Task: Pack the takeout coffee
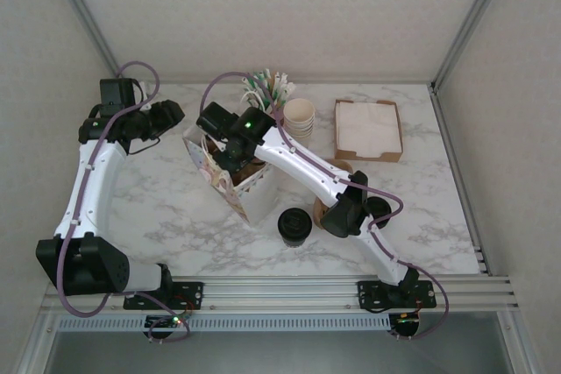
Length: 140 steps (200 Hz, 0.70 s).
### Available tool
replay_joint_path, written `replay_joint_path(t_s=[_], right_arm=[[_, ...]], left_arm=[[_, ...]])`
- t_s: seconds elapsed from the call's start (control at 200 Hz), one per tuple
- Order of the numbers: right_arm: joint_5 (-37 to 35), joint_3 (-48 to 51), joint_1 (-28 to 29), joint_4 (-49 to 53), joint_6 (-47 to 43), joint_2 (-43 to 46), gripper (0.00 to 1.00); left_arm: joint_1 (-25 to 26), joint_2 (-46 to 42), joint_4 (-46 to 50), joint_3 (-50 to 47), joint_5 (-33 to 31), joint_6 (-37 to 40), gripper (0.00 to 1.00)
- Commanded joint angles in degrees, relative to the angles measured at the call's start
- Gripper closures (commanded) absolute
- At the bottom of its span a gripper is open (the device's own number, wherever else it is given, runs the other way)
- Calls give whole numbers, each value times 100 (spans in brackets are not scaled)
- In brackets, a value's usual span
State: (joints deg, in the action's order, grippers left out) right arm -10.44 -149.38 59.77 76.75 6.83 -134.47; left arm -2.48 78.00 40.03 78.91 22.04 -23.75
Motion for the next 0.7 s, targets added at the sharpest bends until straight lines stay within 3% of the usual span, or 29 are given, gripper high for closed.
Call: replay_joint_path(t_s=[0.0, 0.405, 0.696], right_arm=[[-11, -154, -44, -71, 125, -161, 62], [-108, -153, -59, -169, 159, 84, 47], [-160, -199, -54, -234, 195, 245, 45]], left_arm=[[-16, -39, -74, -61, 137, 105, 51], [-22, -39, -58, -74, 121, 107, 51], [-17, -25, -53, -74, 125, 116, 51]])
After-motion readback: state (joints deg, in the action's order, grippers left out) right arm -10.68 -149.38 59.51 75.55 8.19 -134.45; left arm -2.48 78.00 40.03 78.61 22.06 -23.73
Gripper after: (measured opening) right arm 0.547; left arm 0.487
